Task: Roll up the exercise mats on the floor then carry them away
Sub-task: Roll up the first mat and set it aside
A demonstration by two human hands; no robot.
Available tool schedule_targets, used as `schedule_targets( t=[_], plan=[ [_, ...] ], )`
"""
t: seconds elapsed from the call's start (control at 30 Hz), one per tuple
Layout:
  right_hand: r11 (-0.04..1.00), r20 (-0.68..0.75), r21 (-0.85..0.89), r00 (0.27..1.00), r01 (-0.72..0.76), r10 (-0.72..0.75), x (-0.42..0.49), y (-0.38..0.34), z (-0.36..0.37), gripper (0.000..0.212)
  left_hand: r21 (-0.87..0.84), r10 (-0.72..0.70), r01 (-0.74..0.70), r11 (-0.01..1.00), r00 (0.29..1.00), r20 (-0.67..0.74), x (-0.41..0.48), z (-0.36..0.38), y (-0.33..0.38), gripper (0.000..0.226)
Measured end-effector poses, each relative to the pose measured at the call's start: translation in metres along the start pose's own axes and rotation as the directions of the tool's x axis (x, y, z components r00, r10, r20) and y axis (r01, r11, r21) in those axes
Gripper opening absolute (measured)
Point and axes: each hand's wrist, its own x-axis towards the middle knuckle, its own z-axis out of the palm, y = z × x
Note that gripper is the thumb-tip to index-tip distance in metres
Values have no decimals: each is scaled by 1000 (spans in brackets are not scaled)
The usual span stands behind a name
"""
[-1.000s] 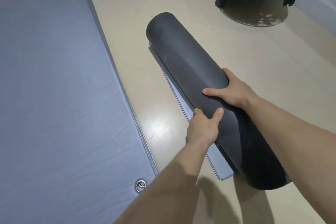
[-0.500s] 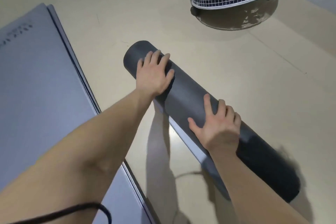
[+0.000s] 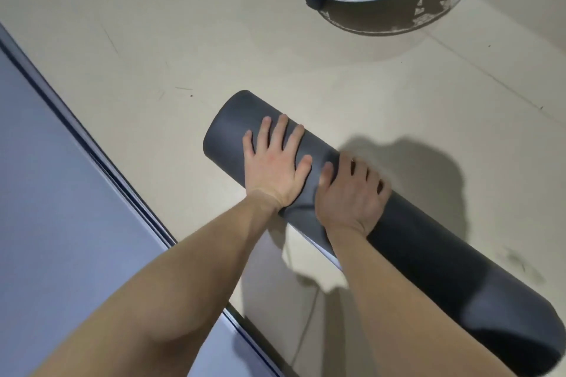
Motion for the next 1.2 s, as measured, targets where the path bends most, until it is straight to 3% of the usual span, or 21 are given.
schedule_targets(
  t=[0.1,0.2,0.27,0.4,0.5,0.67,0.9,1.0,1.13,1.2],
  plan=[
    [1000,-49,28,999,-6,8,-3,2,11,50,4,77,-77,997,997,-28,40,-27,-36,43],
    [1000,-89,1,996,-9,9,-6,0,13,51,23,-9,8,1000,1000,29,67,-25,-63,54],
    [1000,-109,-17,994,-17,15,-3,0,20,50,-26,6,-5,1000,999,49,71,-8,-63,57],
    [997,-21,-37,998,-64,63,3,0,16,53,-59,28,-22,998,996,89,78,2,-65,54],
    [988,63,73,989,-139,135,12,-28,-5,54,-51,20,-13,999,988,150,81,-9,-61,52],
    [1000,-67,6,998,-15,15,21,-72,27,49,-18,71,-69,997,991,111,84,0,-67,50],
    [1000,11,15,1000,-1,1,24,-75,24,54,-42,227,-224,974,969,101,54,-1,-60,57],
    [999,31,39,1000,5,-7,12,-49,12,61,-42,192,-188,981,977,98,64,5,-63,55],
    [991,88,-131,995,-34,46,-17,1,0,66,-22,207,-206,978,973,102,57,2,-61,51],
    [992,72,-125,996,-35,44,-10,9,10,66,3,185,-187,982,975,122,58,1,-54,51]
  ],
)
